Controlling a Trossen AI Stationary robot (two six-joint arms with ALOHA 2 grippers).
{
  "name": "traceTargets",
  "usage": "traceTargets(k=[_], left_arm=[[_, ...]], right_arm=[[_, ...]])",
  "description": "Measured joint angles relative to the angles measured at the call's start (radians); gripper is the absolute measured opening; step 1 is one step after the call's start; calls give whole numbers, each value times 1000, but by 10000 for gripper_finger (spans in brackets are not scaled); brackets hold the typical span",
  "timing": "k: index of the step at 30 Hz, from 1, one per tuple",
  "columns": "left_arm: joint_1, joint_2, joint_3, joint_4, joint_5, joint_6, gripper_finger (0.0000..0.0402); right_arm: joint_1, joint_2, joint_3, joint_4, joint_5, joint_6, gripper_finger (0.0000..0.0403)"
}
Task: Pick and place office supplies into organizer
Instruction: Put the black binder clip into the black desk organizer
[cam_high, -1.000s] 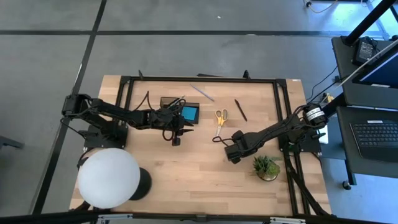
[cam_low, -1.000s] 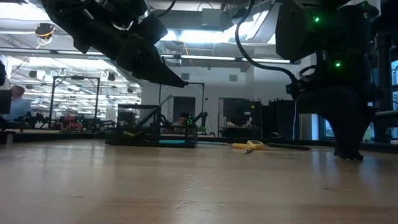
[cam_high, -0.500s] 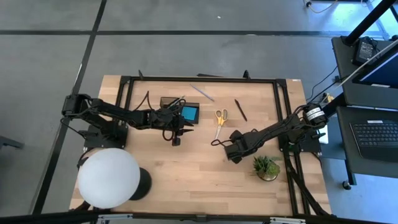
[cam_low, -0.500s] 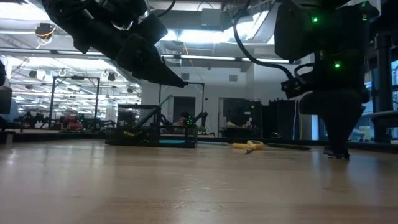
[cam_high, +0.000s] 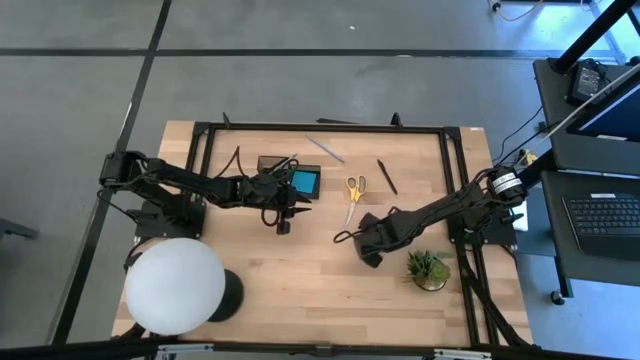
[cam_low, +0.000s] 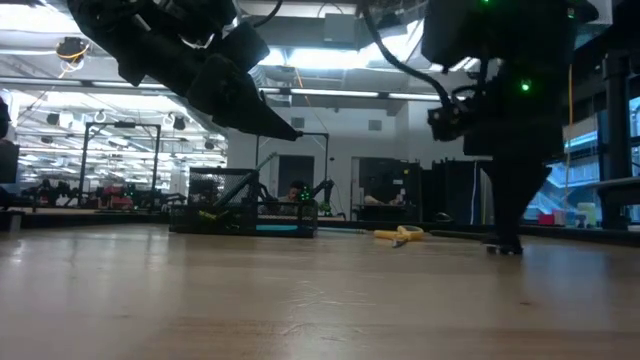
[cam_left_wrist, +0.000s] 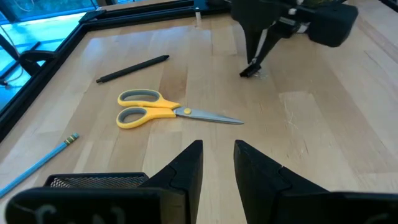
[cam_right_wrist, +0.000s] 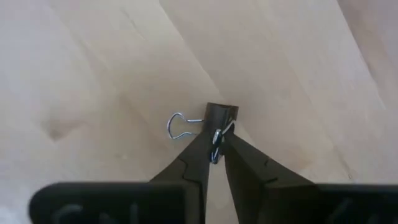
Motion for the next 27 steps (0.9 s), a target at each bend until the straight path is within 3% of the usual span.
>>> traceTargets(k=[8, 17, 27], left_arm=[[0, 0, 0, 0, 0, 0, 86], [0, 0, 0, -17, 0, -1, 86], [0, 0, 0, -18, 0, -1, 86]], right_arm=[[-5, 0, 63, 58, 55, -151, 50], [-22, 0, 114, 50, 70, -233, 6], [-22, 0, 114, -78, 77, -57, 81]])
